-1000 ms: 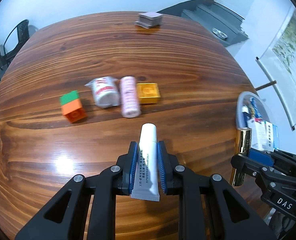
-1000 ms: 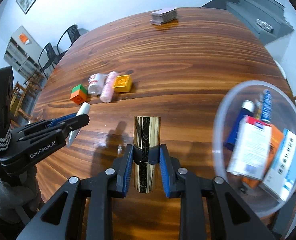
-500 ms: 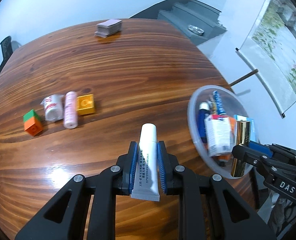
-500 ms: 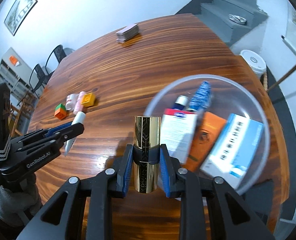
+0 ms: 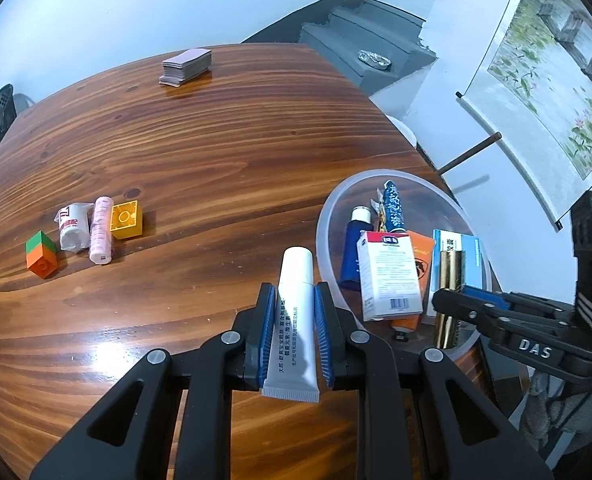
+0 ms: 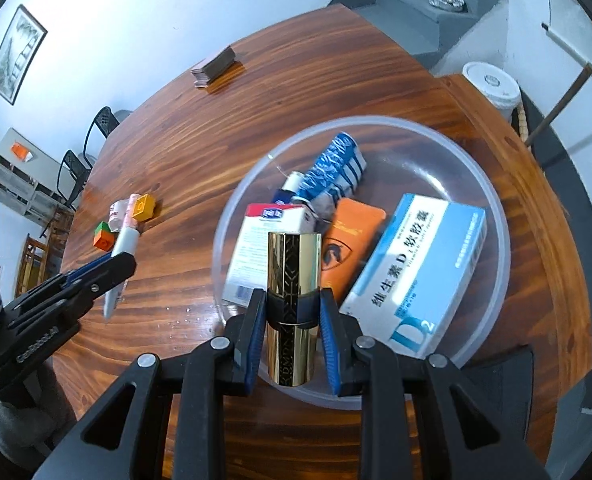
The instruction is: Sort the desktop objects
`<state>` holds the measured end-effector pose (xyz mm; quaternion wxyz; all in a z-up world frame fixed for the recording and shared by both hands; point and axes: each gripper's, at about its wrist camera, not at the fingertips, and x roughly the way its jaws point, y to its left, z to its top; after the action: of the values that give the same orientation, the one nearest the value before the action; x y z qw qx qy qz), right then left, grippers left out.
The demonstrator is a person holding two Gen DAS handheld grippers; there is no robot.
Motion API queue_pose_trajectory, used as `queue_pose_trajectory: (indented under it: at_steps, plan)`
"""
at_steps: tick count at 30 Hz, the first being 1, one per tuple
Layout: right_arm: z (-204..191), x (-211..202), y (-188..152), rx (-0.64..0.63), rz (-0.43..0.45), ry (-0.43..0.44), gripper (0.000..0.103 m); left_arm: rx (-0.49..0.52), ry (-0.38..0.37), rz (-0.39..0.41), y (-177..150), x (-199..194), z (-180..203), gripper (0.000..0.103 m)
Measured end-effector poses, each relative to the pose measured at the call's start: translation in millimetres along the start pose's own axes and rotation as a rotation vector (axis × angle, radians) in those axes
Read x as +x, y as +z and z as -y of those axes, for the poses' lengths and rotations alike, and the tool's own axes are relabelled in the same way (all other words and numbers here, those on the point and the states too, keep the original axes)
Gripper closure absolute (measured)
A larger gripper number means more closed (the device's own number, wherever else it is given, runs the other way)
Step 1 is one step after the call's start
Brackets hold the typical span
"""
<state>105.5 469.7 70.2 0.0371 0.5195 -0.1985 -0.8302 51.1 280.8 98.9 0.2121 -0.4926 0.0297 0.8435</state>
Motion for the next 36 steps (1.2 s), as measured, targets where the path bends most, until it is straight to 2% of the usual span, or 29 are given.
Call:
queue_pose_trajectory:
  at_steps: [12, 24, 27, 36]
  plan:
    - [19.3, 13.9, -6.9, 0.029, -0.046, 0.010, 0.074, 0.010, -0.004, -0.009, -2.0, 3.6, 14.9, 0.081]
    - [19.0, 14.2, -7.9, 0.005, -0.037, 0.013, 0.074, 0.034, -0.020, -0.028, 1.2, 9.3, 25.6, 0.081]
    - [20.9, 13.1, -6.8, 0.016, -0.041, 0.026, 0.071, 0.038, -0.029, -0.036, 1.2, 11.0, 28.2, 0.081]
    - [24.3, 0.9, -6.6, 0.012, -0.002, 0.007, 0.069, 0.069, -0.053, -0.038, 6.8, 13.1, 41.7, 0.081]
